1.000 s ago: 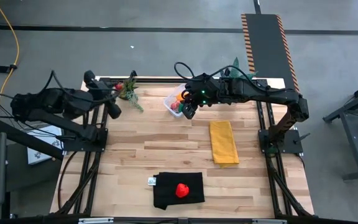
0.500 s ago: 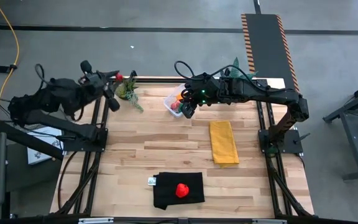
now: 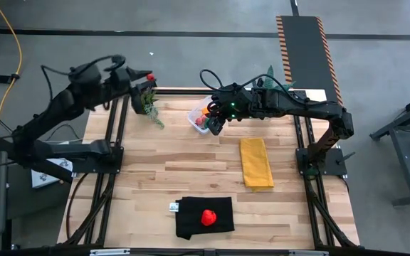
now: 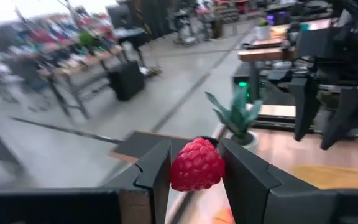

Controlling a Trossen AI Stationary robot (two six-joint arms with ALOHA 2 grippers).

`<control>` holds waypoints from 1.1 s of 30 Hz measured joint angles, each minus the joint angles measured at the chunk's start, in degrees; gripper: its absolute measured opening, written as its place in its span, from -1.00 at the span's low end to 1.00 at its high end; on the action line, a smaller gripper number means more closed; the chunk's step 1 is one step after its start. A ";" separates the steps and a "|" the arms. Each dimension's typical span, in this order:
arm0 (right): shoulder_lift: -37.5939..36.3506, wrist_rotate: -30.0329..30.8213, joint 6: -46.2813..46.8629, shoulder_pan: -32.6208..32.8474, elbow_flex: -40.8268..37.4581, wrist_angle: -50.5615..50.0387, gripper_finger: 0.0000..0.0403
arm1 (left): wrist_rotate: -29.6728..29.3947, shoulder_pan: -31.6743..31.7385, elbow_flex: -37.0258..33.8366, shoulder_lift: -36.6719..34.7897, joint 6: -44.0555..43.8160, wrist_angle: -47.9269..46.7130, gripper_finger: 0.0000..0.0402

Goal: Pick and placing Produce into tupperware
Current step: Put the red raspberry into the transparent bin

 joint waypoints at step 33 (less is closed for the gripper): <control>-5.72 2.99 -0.22 0.02 0.00 -3.86 -0.27 | 31.80 14.79 -0.01 26.92 -7.57 6.15 -0.42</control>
